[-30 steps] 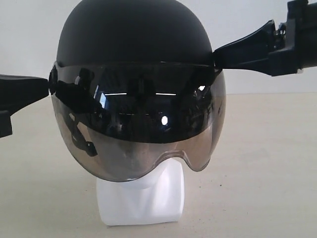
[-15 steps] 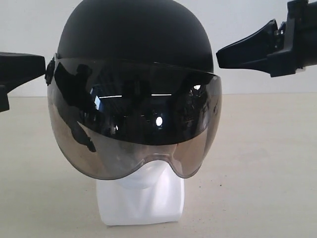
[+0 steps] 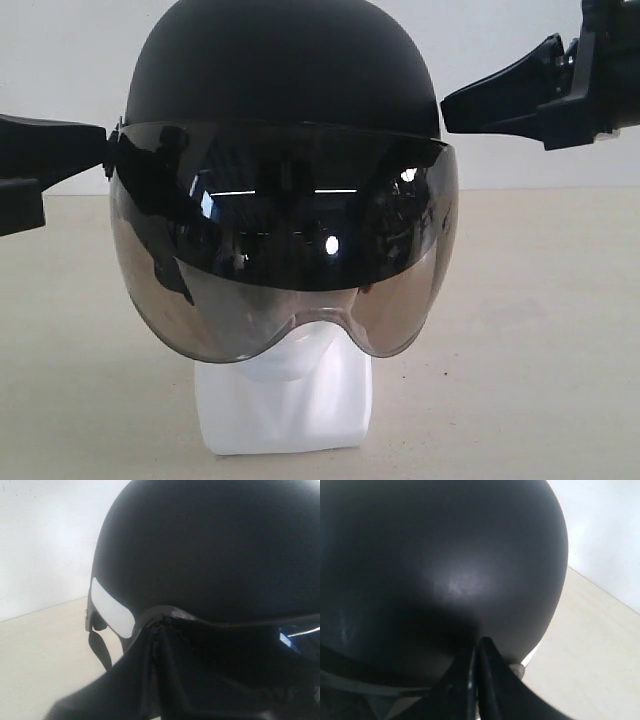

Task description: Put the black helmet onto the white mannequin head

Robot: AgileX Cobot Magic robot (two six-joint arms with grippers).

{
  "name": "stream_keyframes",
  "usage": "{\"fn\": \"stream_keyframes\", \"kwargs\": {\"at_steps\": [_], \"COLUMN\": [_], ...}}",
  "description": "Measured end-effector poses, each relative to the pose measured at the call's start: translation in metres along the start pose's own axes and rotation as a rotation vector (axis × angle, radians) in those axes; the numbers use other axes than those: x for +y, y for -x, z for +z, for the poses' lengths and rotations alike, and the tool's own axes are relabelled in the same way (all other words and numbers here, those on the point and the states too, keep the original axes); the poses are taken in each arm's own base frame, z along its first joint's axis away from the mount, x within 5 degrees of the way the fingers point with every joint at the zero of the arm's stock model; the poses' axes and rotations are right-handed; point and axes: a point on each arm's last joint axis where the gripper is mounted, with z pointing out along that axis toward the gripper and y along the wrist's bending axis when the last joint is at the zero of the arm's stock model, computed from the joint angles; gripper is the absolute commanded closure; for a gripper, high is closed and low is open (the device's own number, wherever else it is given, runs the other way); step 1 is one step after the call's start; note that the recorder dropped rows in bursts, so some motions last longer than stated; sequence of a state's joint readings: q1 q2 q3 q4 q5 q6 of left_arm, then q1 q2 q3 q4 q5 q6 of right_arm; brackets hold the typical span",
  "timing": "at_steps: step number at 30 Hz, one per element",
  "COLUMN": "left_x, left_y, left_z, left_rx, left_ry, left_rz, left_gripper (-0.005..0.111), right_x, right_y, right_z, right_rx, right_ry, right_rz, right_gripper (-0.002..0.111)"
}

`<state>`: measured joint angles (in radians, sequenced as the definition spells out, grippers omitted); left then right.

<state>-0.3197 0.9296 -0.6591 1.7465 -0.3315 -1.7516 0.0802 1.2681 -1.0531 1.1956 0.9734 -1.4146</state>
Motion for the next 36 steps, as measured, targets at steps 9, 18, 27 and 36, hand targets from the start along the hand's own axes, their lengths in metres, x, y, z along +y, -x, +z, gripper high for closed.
{"fn": "stream_keyframes", "kwargs": {"at_steps": [9, 18, 27, 36], "left_x": [0.0, 0.002, 0.003, 0.005], "left_y": [0.0, -0.003, -0.007, -0.01], "left_z": [0.001, 0.004, 0.004, 0.005], "left_rx": [0.005, 0.015, 0.024, 0.032], "left_ry": [0.0, 0.006, 0.021, 0.038], "left_rz": [-0.002, -0.008, -0.011, -0.007], "left_gripper": [0.102, 0.102, 0.102, 0.102], "right_x": [0.001, 0.004, 0.011, 0.014], "right_y": [0.0, -0.001, 0.005, 0.006], "right_z": [0.0, 0.0, -0.007, -0.009], "right_rx": [0.002, 0.007, -0.01, -0.009], "right_ry": [0.015, 0.039, 0.04, 0.041], "right_rz": [0.013, 0.02, 0.003, 0.008], "right_gripper": [0.108, 0.108, 0.108, 0.108]}}
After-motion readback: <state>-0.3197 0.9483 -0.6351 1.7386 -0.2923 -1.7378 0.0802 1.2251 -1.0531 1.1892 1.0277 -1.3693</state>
